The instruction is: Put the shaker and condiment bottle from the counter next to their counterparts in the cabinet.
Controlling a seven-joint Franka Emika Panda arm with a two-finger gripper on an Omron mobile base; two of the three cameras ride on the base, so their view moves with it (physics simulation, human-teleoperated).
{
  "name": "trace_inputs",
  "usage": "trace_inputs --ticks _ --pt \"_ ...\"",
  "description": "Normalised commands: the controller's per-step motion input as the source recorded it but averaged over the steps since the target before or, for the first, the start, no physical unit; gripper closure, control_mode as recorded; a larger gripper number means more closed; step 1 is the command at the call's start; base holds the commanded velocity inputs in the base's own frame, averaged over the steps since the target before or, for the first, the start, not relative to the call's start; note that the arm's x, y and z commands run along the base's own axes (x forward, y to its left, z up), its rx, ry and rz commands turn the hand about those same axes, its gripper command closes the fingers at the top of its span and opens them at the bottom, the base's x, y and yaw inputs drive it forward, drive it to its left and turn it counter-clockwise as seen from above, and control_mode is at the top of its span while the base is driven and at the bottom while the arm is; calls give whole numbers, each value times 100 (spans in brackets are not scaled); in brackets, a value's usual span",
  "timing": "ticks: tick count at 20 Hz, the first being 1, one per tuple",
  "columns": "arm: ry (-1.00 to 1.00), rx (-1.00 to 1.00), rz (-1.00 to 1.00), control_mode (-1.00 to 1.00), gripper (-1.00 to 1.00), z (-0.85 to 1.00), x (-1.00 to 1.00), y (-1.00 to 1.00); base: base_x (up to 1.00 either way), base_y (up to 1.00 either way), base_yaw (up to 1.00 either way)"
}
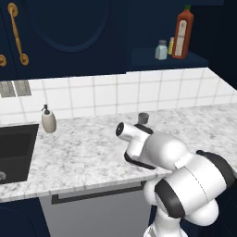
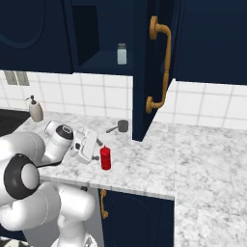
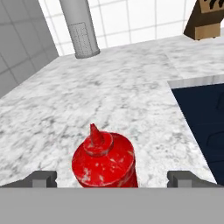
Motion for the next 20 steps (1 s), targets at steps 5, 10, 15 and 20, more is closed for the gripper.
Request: trace_inputs --ticks 5,10,15,20 --pt "0 0 -11 -100 -100 -13 0 0 0 0 0" --pt "1 2 -13 -100 -100 -15 -8 -11 0 0 0" --pt "0 3 -7 -100 -100 -6 0 -18 0 0 0" --pt "0 3 -1 -100 -100 -6 0 -7 0 0 0"
